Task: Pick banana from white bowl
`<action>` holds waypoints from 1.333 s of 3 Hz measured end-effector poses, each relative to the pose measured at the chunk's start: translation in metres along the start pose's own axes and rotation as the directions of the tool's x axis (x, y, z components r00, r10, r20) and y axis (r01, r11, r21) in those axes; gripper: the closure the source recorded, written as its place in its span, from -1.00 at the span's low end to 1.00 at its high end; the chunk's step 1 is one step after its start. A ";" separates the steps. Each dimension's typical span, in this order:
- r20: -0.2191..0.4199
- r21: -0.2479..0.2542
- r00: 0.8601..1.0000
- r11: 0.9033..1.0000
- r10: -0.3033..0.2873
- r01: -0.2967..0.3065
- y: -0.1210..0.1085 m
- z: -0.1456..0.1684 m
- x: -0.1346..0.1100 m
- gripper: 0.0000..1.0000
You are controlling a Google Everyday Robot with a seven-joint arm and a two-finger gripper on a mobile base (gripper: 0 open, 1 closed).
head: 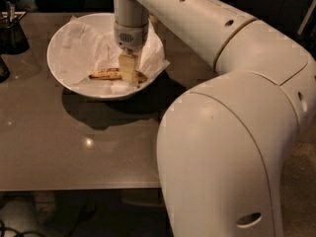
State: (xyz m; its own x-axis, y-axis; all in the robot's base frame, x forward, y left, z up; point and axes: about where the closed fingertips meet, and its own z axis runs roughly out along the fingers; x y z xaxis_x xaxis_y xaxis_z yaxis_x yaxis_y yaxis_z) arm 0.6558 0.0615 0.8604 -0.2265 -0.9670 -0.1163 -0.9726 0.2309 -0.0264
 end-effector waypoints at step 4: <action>0.013 -0.013 1.000 1.000 0.020 -0.020 -0.011 0.012 0.009 0.31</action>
Offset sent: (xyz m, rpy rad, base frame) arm 0.0005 -0.0113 -0.0194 -0.0271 0.0845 0.0040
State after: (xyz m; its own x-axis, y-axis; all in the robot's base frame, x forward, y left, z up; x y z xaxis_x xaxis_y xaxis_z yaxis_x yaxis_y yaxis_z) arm 0.6654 0.0514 0.8480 -0.2449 -0.9608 -0.1302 -0.9686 0.2485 -0.0116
